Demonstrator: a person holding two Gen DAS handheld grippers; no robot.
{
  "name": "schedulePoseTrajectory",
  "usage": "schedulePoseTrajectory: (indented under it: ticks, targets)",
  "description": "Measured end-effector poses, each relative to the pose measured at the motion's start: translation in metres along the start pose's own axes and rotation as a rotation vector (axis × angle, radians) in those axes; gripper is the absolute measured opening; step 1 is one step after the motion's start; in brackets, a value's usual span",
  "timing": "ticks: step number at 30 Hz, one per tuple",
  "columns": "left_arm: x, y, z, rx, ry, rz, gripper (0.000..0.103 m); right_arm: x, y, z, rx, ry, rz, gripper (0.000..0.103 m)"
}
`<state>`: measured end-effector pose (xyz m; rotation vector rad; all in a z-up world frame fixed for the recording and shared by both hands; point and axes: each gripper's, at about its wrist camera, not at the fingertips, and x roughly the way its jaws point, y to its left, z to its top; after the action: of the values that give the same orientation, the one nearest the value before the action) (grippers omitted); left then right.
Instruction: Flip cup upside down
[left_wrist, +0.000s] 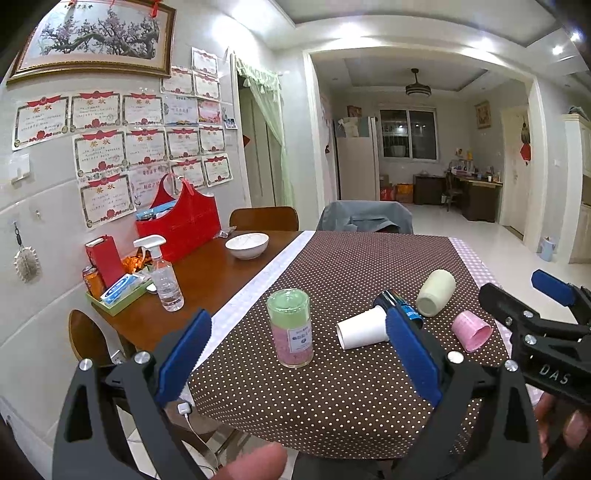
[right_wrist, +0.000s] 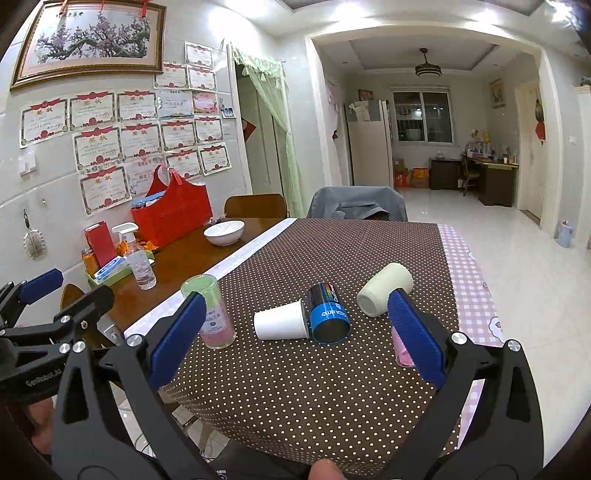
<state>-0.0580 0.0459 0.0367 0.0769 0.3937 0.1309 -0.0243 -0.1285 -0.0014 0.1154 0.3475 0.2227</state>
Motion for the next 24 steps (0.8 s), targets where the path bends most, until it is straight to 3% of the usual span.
schedulePoseTrajectory:
  ticks: [24]
  targets:
    - [0.0052, 0.0046, 0.0020, -0.008, 0.005, 0.004, 0.094, 0.0030, 0.0015, -0.0038, 0.001, 0.012, 0.005, 0.097]
